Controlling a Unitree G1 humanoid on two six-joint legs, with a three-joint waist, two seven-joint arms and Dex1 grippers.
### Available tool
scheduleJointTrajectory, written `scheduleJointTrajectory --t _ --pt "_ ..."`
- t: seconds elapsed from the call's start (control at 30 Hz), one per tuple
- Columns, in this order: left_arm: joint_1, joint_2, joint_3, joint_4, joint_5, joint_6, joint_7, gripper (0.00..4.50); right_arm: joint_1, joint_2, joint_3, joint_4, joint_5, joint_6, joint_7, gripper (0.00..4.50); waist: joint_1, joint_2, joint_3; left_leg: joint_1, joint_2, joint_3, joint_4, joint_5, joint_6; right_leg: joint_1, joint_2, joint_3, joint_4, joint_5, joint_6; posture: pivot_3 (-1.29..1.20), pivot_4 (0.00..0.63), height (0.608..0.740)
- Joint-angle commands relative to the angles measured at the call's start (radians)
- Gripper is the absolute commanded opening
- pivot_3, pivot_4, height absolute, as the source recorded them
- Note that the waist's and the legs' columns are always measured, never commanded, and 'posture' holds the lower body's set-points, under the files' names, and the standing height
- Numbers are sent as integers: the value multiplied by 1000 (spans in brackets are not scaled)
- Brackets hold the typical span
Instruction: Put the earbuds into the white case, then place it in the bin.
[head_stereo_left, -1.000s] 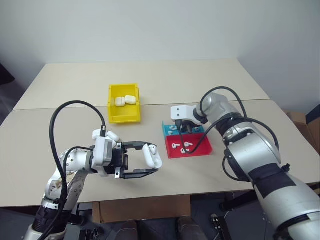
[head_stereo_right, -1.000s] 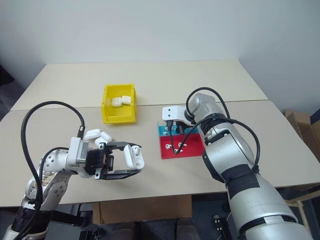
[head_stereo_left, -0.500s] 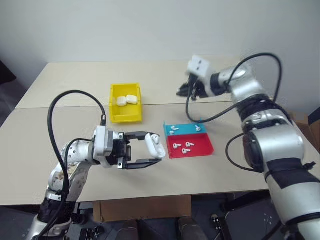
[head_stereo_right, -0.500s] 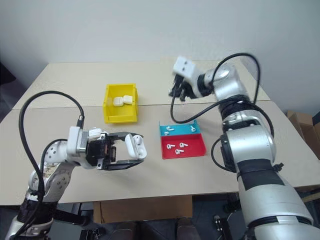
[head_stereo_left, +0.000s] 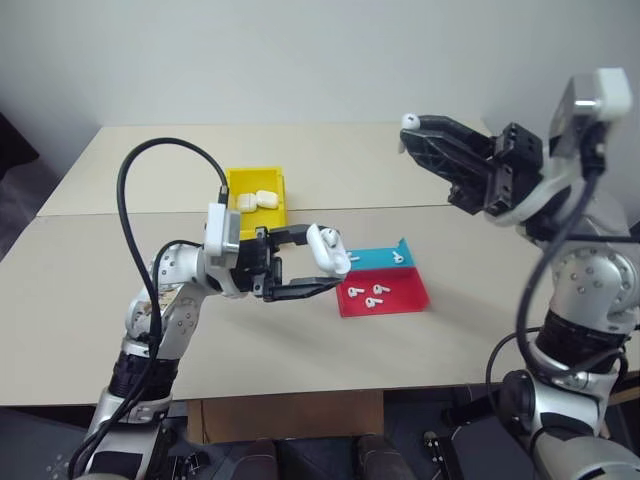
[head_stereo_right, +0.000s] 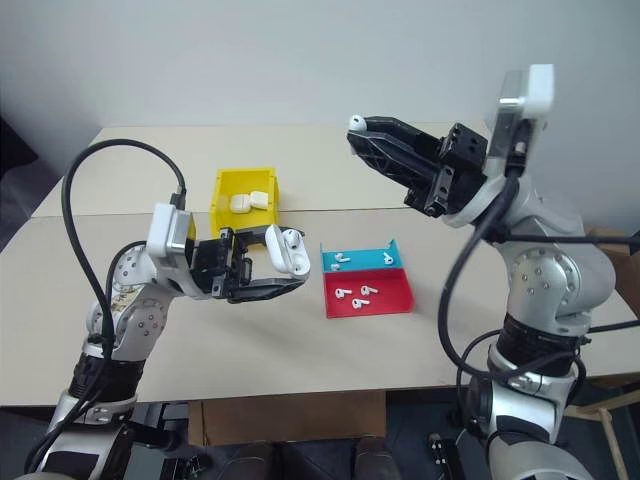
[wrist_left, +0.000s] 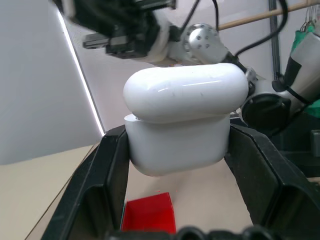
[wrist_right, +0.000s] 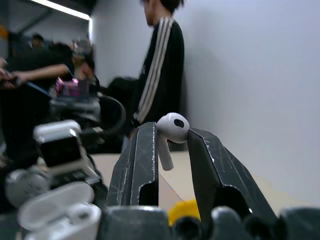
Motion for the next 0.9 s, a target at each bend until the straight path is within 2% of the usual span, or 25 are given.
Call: scheduleJointTrajectory --t 0.03,0.3,0.9 --pt "-29 -8 -1 -31 -28 27 2 2746 52 27 -4 -109 160 12 -77 970 -1 0 0 -1 0 0 0 0 0 -1 0 0 0 0 0 0 150 740" --pt "-19 -13 10 -75 -63 58 -10 2746 163 21 97 -203 284 5 -171 970 -2 0 0 -1 0 0 0 0 0 -1 0 1 0 0 0 0 150 740" --pt "-34 -27 8 -49 -76 73 -45 2746 295 -79 214 -250 315 -29 -164 970 1 0 0 -2 0 0 0 0 0 -1 1 1 -1 0 0 0 150 740"
